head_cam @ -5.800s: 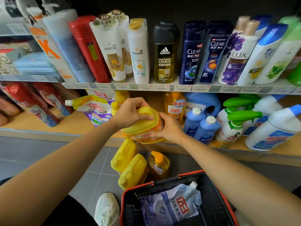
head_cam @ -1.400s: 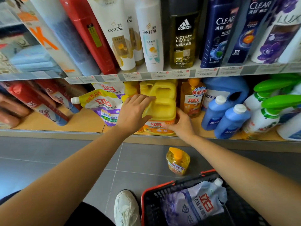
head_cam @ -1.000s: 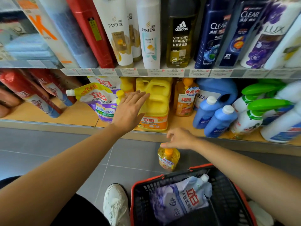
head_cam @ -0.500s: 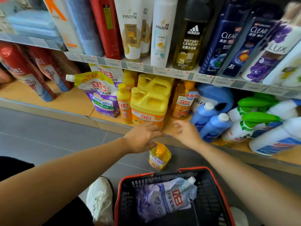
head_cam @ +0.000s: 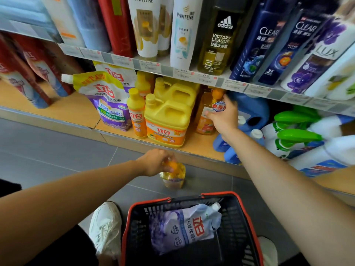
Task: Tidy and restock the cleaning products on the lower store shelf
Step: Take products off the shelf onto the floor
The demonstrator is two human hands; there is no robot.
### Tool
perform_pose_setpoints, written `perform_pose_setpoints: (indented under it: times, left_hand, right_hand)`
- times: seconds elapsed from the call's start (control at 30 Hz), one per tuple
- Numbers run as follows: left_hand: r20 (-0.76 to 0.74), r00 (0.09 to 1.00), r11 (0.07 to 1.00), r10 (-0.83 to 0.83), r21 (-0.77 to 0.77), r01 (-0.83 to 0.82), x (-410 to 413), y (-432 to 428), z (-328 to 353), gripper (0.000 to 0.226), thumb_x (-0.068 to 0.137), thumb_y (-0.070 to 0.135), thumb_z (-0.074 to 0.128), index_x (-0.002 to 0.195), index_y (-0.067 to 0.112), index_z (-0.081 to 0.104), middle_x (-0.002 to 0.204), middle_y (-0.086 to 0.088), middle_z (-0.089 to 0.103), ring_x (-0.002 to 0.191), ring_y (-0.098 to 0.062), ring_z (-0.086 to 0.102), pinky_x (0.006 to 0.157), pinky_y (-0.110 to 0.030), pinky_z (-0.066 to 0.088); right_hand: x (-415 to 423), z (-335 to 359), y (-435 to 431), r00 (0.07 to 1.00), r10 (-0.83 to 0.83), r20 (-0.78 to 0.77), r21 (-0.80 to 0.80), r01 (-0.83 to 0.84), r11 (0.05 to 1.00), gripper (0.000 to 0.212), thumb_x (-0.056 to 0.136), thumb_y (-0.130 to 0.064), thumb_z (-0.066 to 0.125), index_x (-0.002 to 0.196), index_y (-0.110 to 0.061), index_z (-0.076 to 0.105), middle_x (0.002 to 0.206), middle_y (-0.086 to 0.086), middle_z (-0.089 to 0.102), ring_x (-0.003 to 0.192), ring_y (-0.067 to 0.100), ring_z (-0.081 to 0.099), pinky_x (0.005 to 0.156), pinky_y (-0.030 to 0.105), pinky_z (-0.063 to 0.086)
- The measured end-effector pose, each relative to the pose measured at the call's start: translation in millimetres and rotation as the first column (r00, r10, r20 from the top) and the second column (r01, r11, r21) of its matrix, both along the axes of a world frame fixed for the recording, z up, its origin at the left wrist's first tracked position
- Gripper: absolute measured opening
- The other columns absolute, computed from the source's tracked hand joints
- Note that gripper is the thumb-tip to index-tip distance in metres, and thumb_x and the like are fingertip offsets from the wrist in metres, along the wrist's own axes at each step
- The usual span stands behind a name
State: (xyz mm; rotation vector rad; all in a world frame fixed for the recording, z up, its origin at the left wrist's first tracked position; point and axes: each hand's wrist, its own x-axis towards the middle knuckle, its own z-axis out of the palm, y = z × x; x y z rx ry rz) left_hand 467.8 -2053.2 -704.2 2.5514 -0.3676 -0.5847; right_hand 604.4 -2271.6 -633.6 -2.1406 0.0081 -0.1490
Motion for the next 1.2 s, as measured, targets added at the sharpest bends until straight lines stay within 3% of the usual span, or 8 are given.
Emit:
perform_pose_setpoints:
  times: [0.2,0.37,0.53,0.67,0.8,0.9,1.03,1.2]
  left_hand:
    - [-0.061,0.956,0.958,0.288,0.01,-0.288,5.8,7.7,-2.9,0.038,0.093,0.042,0.07,0.118,0.018,0.056,0.106,-0.004,0.064,0.092,-0.021,0.062,0.083,-0.037,0.055]
    - [-0.12,0.9,0.904,0.42,-0.035,-0.426,11.4,13.2,-2.9,0.037,0.093,0.04,0.071,0.116,0.016,0.056,0.11,-0.006,0.065,0.097,-0.024,0.066,0.087,-0.042,0.059]
    - [-0.145,0.898,0.9,0.416,-0.075,-0.43,10.2,17.4,0.1,0.034,0.091,0.04,0.072,0.113,0.018,0.058,0.106,-0.003,0.064,0.098,-0.021,0.064,0.083,-0.035,0.056]
    - [0.262,0.939,0.967,0.225,0.061,-0.249,4.4,21.2,14.5,0.03,0.093,0.045,0.068,0.113,0.022,0.065,0.102,0.007,0.064,0.091,-0.016,0.065,0.067,-0.026,0.05]
    - [0.806,0.59,0.993,0.046,0.026,-0.112,11.2,14.5,34.0,0.028,0.09,0.034,0.072,0.109,0.014,0.067,0.098,-0.005,0.063,0.086,-0.023,0.061,0.062,-0.033,0.049]
    - [0.878,0.478,0.98,0.033,0.066,-0.189,24.8,6.0,48.9,0.049,0.093,0.043,0.065,0.133,0.015,0.058,0.125,-0.014,0.058,0.11,-0.032,0.054,0.085,-0.043,0.047]
    - [0.814,0.581,0.954,0.018,0.16,-0.253,32.6,6.0,58.5,0.071,0.094,0.06,0.054,0.152,0.022,0.042,0.156,-0.01,0.044,0.144,-0.035,0.038,0.112,-0.052,0.035]
    - [0.807,0.59,0.965,0.037,0.125,-0.232,32.7,7.0,60.3,0.069,0.095,0.06,0.054,0.152,0.022,0.045,0.154,-0.008,0.048,0.144,-0.033,0.04,0.116,-0.051,0.033]
  right_hand:
    - [-15.3,-4.9,0.5,0.989,-0.012,0.15,-0.145,0.034,0.989,0.043,0.083,-0.009,0.077,0.124,-0.01,0.066,0.082,0.0,0.067,0.091,0.02,0.065,0.092,0.038,0.052]
    - [-14.4,-1.8,-3.7,0.967,-0.149,0.208,-0.092,0.171,0.981,0.042,0.081,-0.012,0.079,0.121,-0.011,0.066,0.077,0.002,0.067,0.082,0.016,0.063,0.085,0.031,0.048]
    - [-0.8,0.1,-9.0,0.957,-0.139,0.256,-0.142,0.18,0.973,0.012,0.083,-0.02,0.078,0.077,-0.011,0.074,0.074,0.009,0.065,0.071,0.015,0.053,0.067,0.019,0.044]
    - [-3.7,-4.0,-13.0,0.959,-0.077,0.274,-0.161,0.125,0.979,0.01,0.081,-0.015,0.079,0.076,-0.007,0.075,0.077,0.003,0.056,0.068,0.013,0.051,0.061,0.012,0.033]
    - [-16.0,-7.5,-14.0,0.944,0.047,0.325,-0.176,0.011,0.984,0.011,0.081,-0.013,0.08,0.076,-0.005,0.074,0.082,0.005,0.055,0.077,0.016,0.053,0.067,0.027,0.045]
    - [-30.1,-8.7,-13.6,0.921,0.071,0.383,-0.204,0.01,0.979,0.011,0.077,-0.02,0.083,0.077,-0.011,0.077,0.093,0.006,0.055,0.093,0.018,0.046,0.082,0.018,0.036]
    - [-49.7,-10.8,-15.7,0.934,0.035,0.355,-0.081,-0.007,0.997,0.009,0.077,-0.019,0.084,0.076,-0.013,0.078,0.121,0.006,0.056,0.111,0.012,0.049,0.095,0.021,0.04]
    - [-61.5,-5.5,-14.7,0.923,0.04,0.383,0.018,-0.051,0.999,0.027,0.074,-0.02,0.086,0.086,-0.01,0.065,0.103,0.0,0.068,0.096,0.01,0.064,0.084,0.035,0.055]
